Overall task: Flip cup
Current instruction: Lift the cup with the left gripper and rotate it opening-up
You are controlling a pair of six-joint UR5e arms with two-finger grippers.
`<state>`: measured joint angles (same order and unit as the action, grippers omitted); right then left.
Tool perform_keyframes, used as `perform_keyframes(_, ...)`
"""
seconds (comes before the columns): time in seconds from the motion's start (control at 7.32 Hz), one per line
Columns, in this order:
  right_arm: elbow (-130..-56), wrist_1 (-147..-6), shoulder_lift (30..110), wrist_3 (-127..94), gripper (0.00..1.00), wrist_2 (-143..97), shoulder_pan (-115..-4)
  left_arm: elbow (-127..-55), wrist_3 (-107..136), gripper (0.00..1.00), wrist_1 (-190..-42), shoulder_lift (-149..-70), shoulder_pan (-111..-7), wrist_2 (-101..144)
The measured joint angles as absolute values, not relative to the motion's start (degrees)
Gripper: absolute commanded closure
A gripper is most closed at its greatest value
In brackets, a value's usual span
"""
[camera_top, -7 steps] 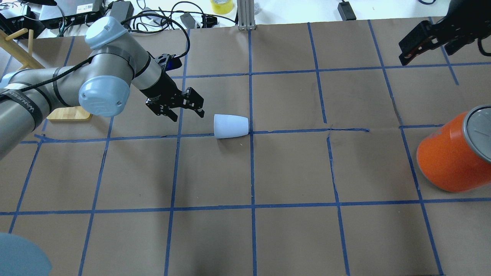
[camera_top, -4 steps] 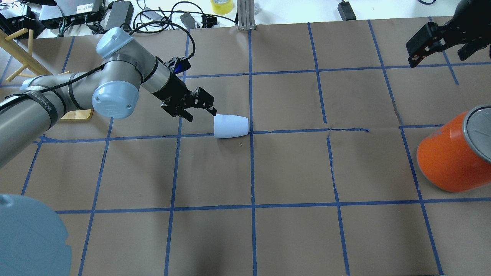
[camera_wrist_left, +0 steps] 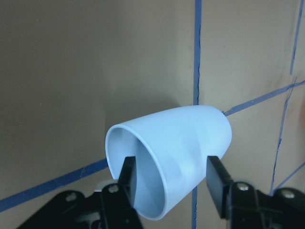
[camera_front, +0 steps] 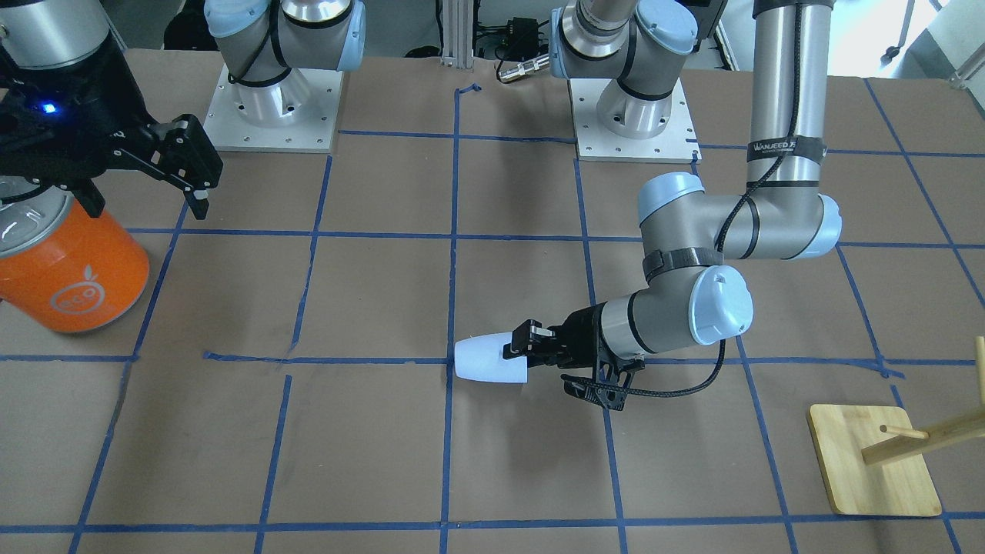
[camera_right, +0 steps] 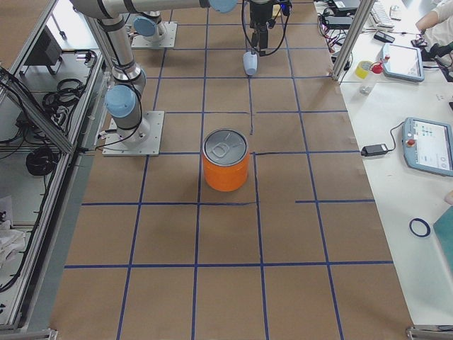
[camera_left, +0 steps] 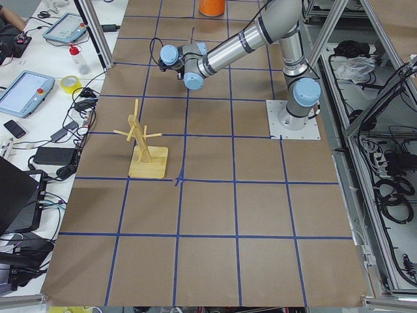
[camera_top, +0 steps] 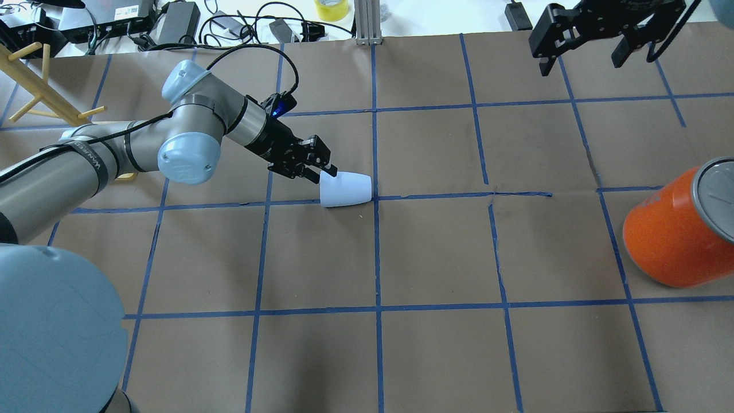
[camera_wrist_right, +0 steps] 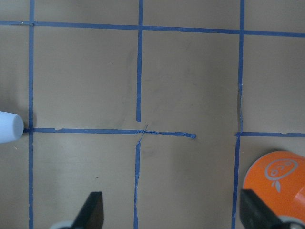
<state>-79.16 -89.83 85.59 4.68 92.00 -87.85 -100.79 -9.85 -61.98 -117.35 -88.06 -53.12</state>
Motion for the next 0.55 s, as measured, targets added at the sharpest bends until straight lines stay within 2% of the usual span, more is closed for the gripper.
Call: perform_keyframes(0.55,-78.54,-89.13,83.8,2.4,0.0,92.2,-92.32,-98.23,-1.45,1.0,-59.18,-116.51,-88.06,-53.35)
